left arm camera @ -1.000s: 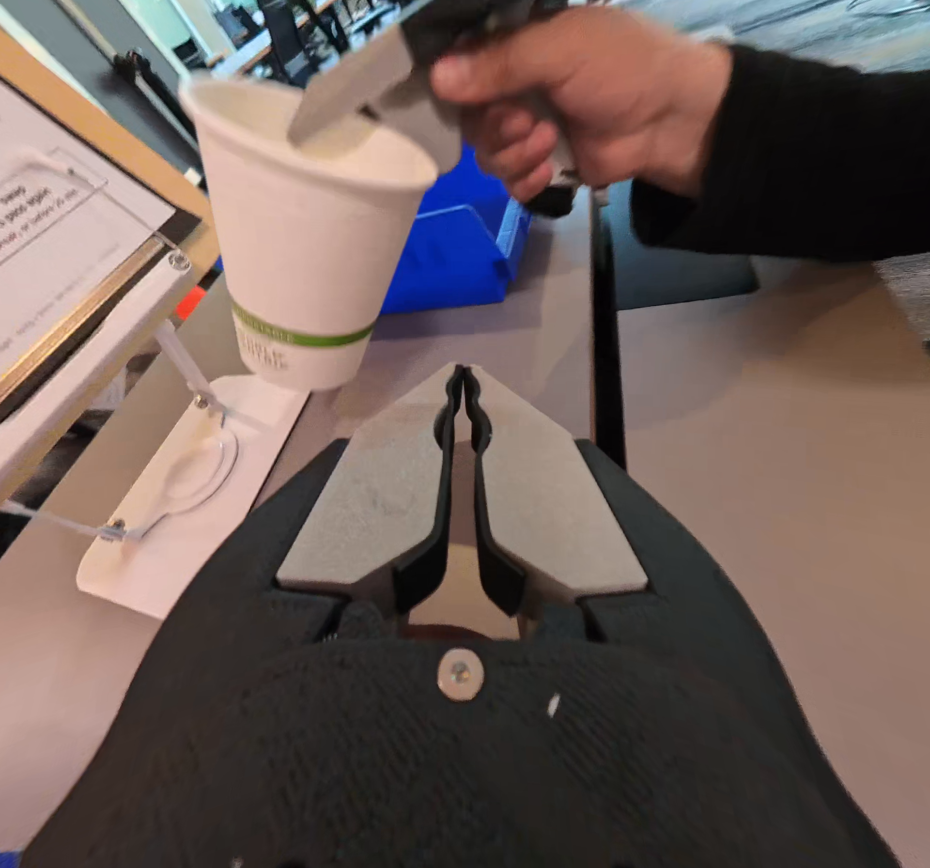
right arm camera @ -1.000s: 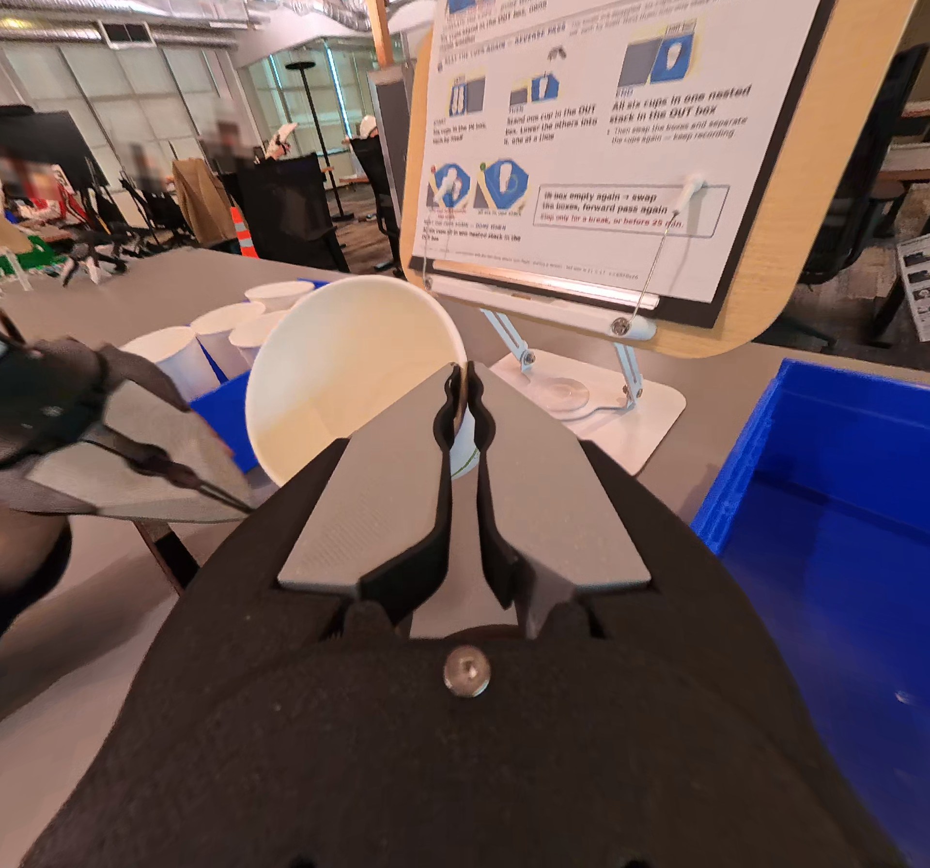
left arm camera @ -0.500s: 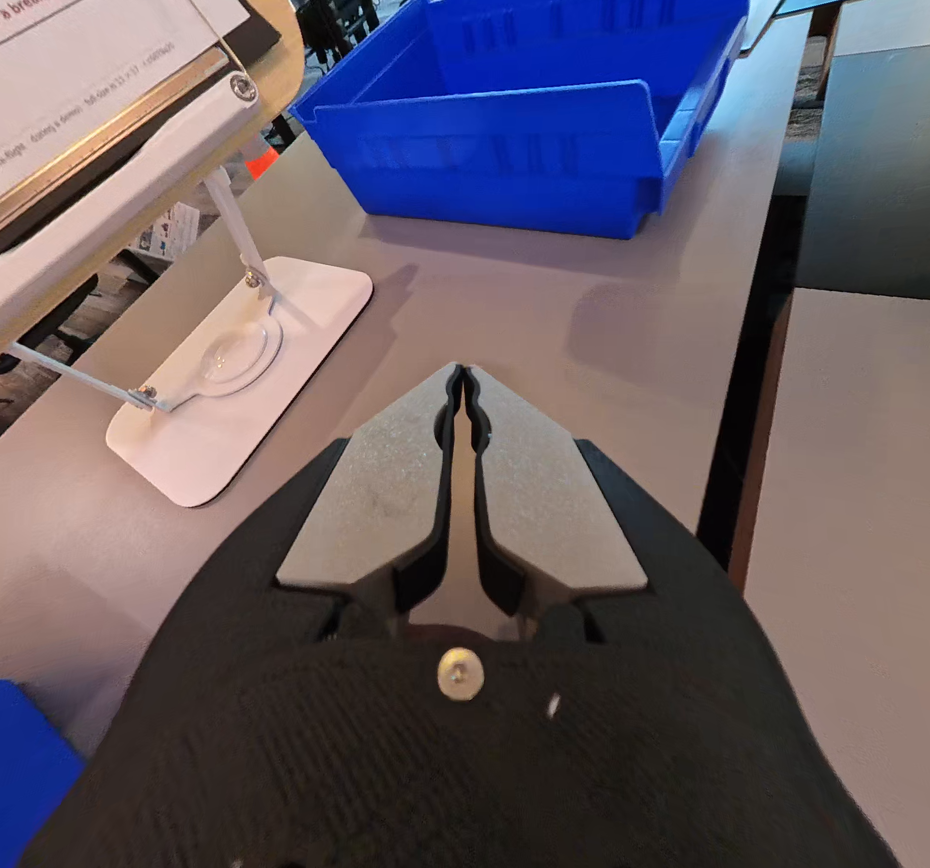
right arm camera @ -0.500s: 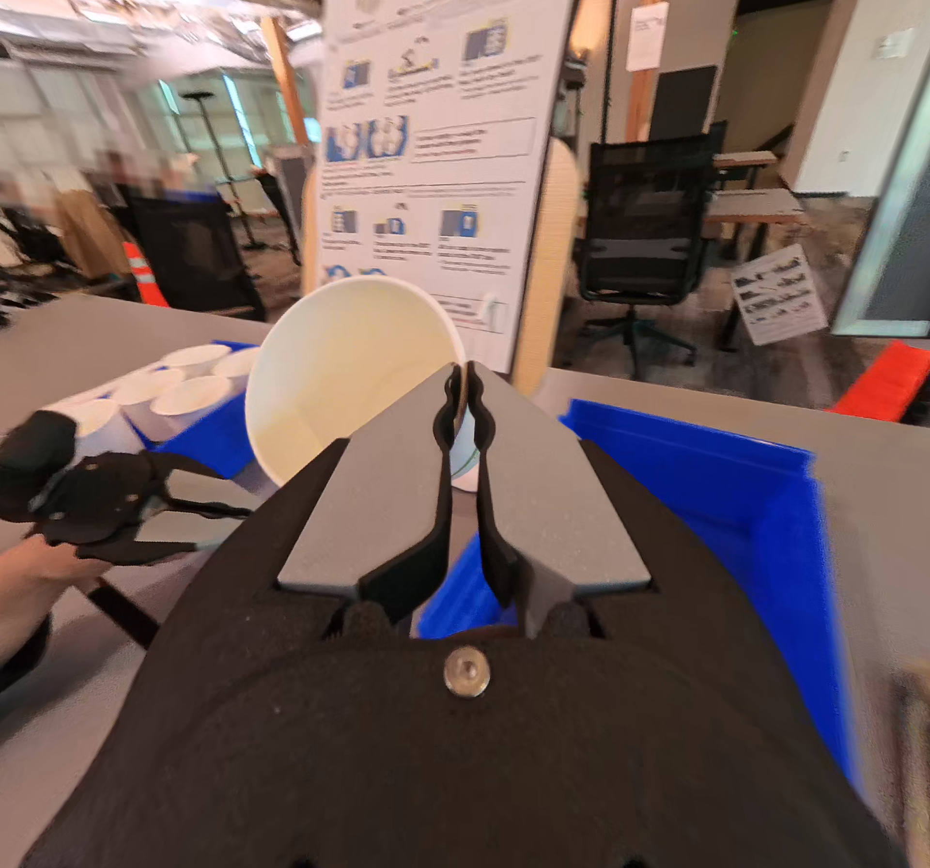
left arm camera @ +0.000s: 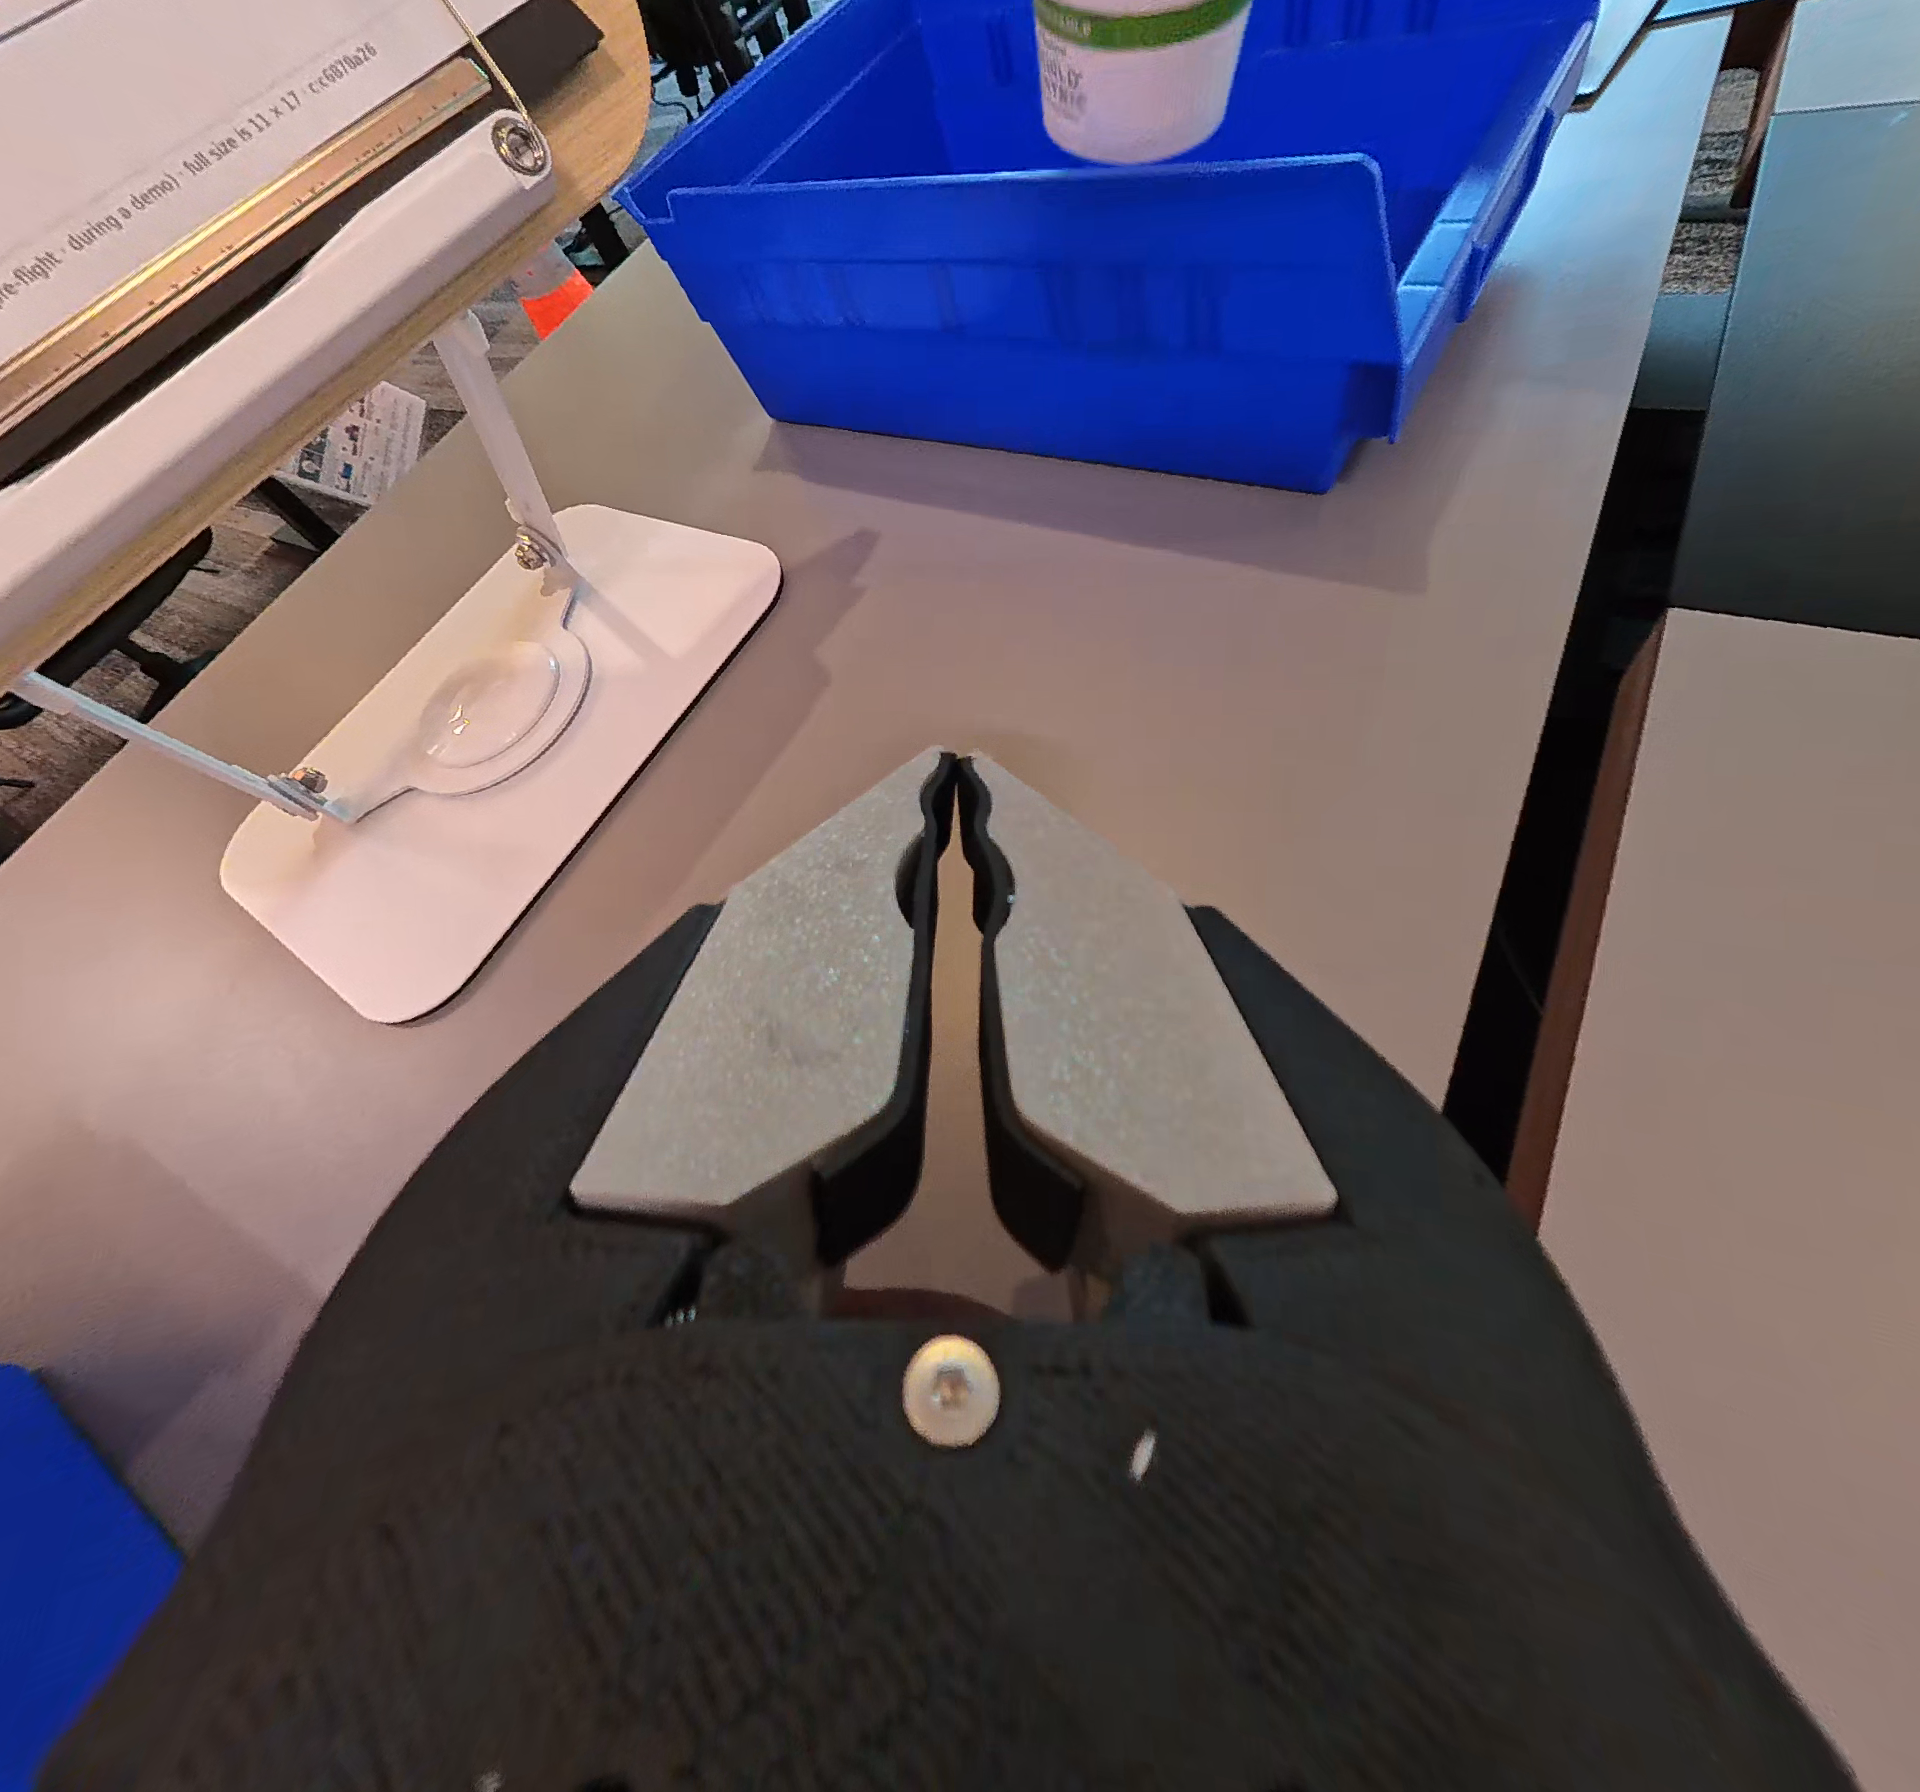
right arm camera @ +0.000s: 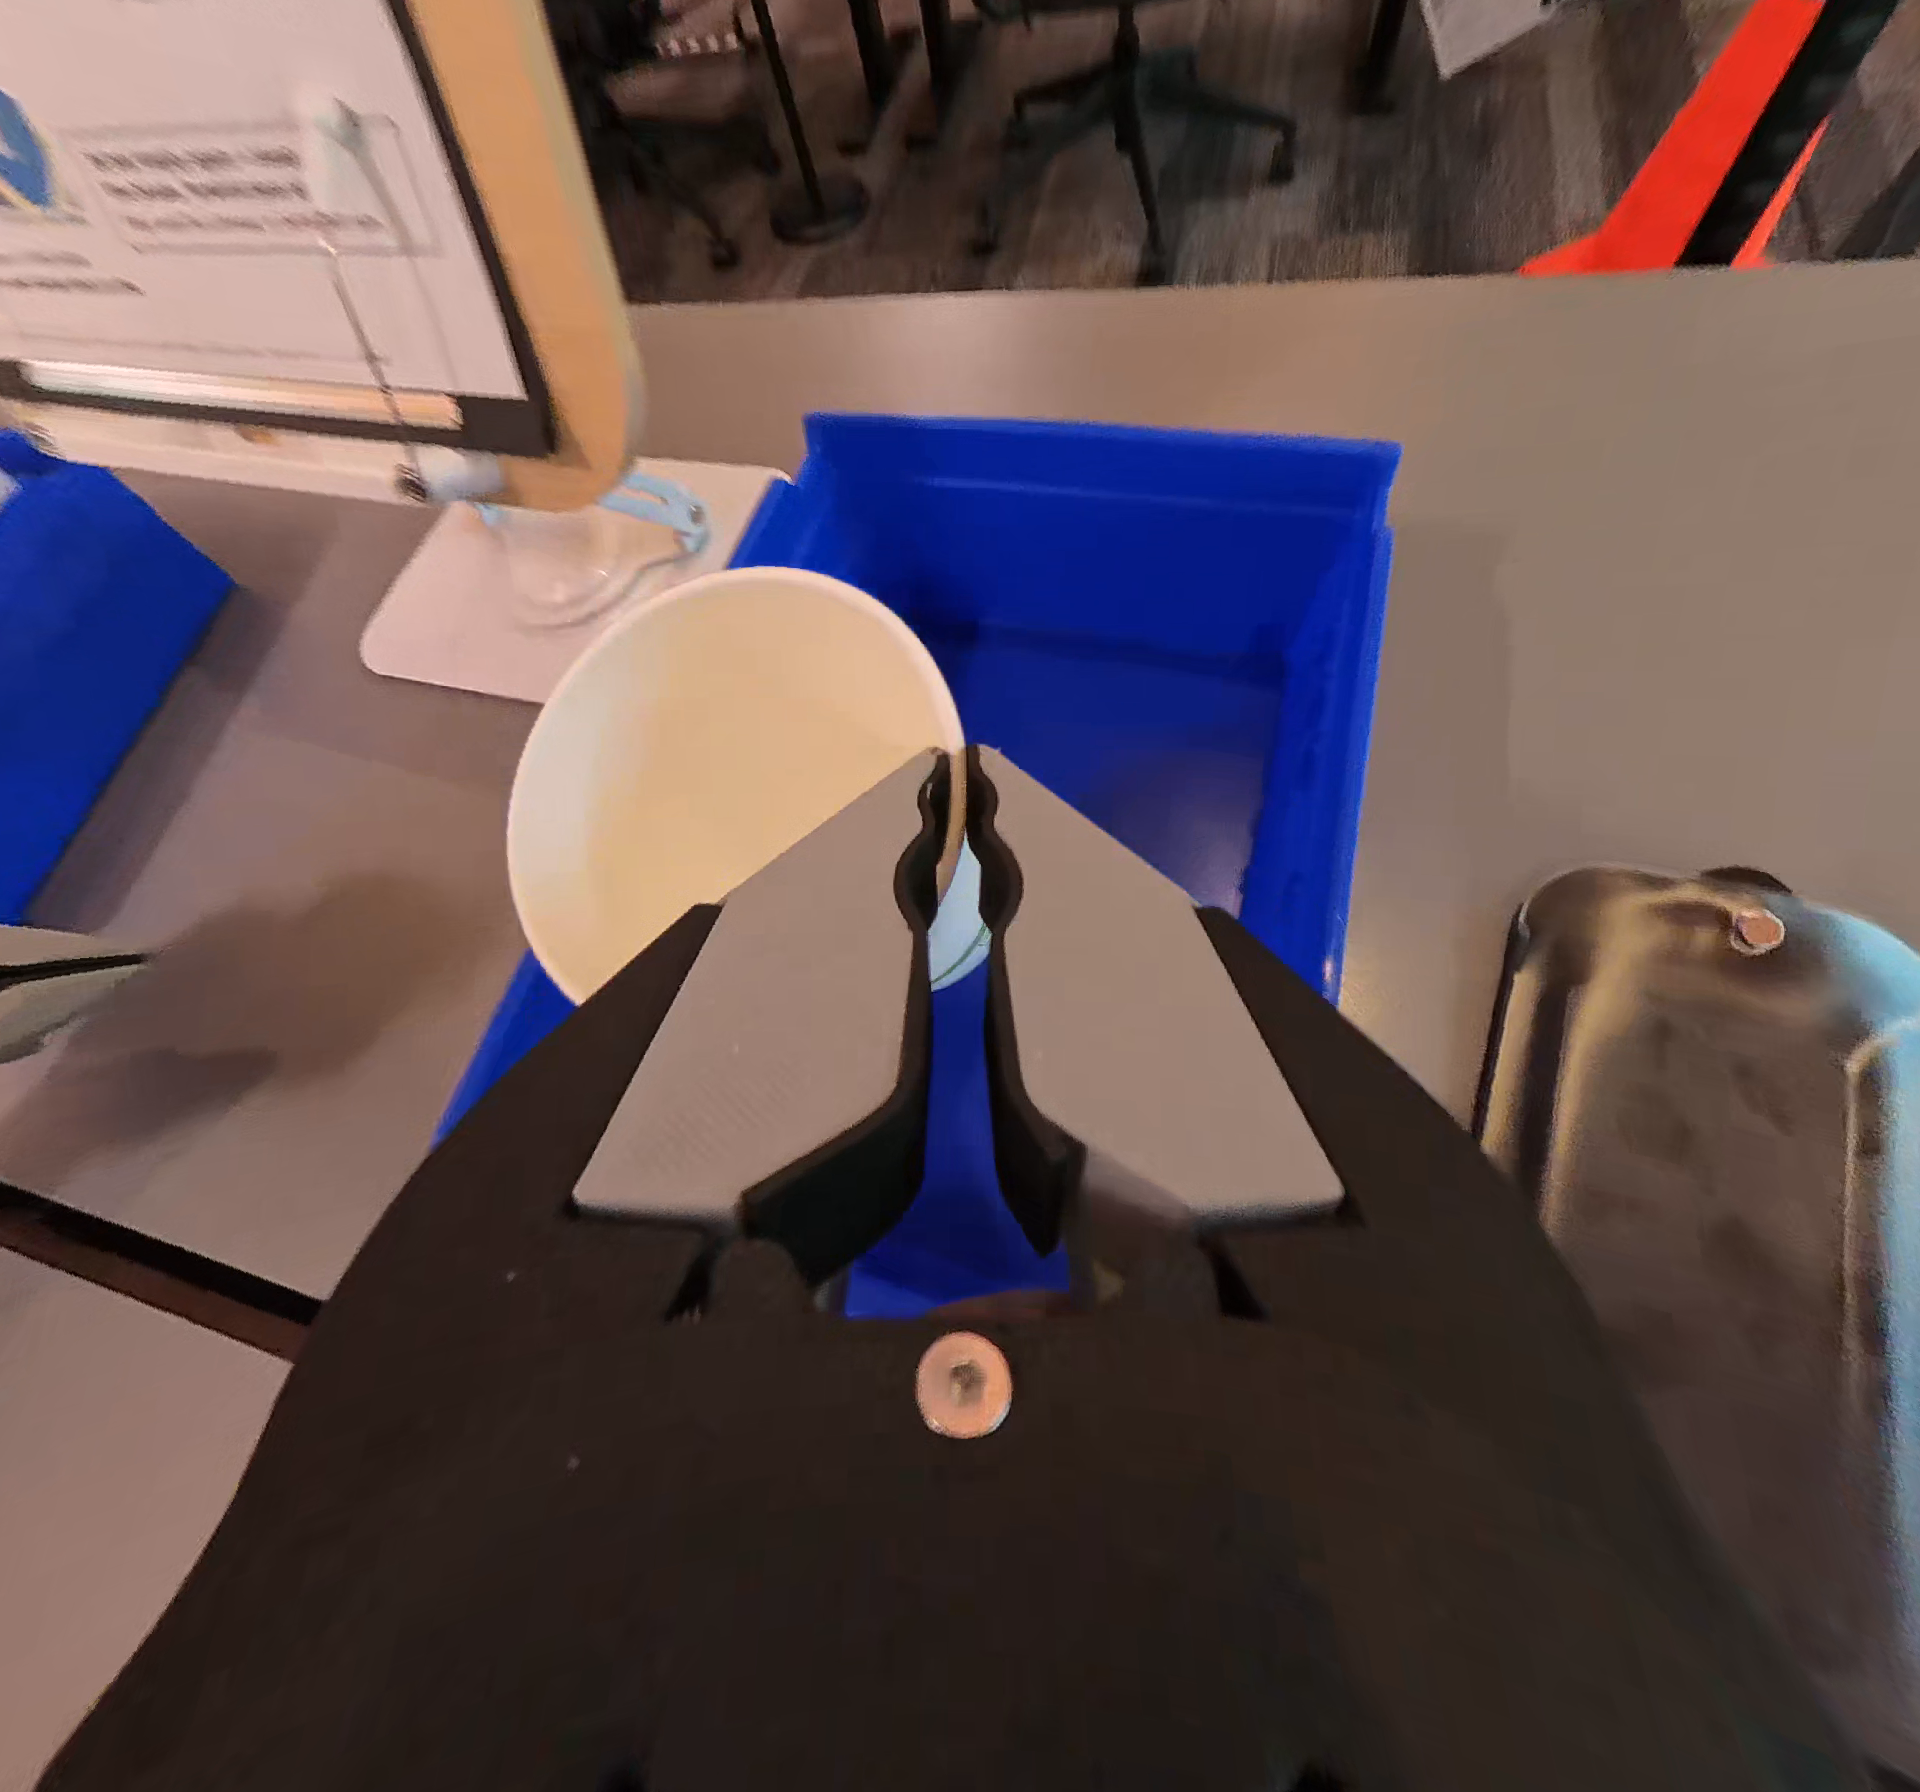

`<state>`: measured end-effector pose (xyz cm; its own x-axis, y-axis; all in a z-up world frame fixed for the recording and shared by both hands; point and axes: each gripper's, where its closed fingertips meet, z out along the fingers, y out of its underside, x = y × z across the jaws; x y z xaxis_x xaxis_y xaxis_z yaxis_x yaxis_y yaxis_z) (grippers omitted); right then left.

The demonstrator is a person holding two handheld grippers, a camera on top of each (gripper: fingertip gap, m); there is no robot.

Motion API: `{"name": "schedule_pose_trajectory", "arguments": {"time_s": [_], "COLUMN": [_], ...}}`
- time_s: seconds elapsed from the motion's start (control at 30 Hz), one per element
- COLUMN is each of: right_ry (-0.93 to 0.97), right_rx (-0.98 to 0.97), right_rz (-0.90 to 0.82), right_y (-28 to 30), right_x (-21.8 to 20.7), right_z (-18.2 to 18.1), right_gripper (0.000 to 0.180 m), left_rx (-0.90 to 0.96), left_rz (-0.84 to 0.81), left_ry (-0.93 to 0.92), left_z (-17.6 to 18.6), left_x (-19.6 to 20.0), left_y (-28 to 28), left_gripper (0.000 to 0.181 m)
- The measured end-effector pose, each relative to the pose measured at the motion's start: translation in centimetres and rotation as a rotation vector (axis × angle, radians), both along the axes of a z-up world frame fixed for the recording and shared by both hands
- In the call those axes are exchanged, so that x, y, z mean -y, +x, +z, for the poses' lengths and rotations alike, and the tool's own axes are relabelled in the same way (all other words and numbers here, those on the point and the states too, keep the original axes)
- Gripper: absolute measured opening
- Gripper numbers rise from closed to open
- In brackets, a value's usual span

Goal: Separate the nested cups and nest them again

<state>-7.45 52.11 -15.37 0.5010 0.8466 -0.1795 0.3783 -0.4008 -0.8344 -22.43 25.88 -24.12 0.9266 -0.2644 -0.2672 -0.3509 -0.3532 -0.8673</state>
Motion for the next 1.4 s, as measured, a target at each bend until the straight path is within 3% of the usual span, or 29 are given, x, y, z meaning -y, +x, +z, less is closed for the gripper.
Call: {"name": "schedule_pose_trajectory", "arguments": {"time_s": [0.03, 0.4, 1.17, 1.4], "right_ry": [-0.012, -0.093, -0.110, -0.072], "right_rx": [0.020, 0.148, 0.119, 0.112], "right_rz": [-0.006, 0.003, -0.069, -0.060], "right_y": [0.0, -0.9, -0.9, -0.7], "right_x": [-0.3, -0.4, -2.7, -2.4], "right_z": [-0.8, -6.3, -7.5, -6.4], "right_gripper": [0.000, 0.001, 0.001, 0.029], "left_rx": [0.001, -0.013, -0.024, -0.016], "left_rz": [-0.002, -0.008, -0.013, -0.007], "left_ry": [-0.003, -0.025, -0.044, -0.043], "left_z": [0.0, -0.6, -1.2, -1.1], "left_x": [0.0, 0.0, -0.1, -0.1], "left_y": [0.0, 0.2, 0.3, 0.2], "left_gripper": [0.000, 0.000, 0.000, 0.000]}}
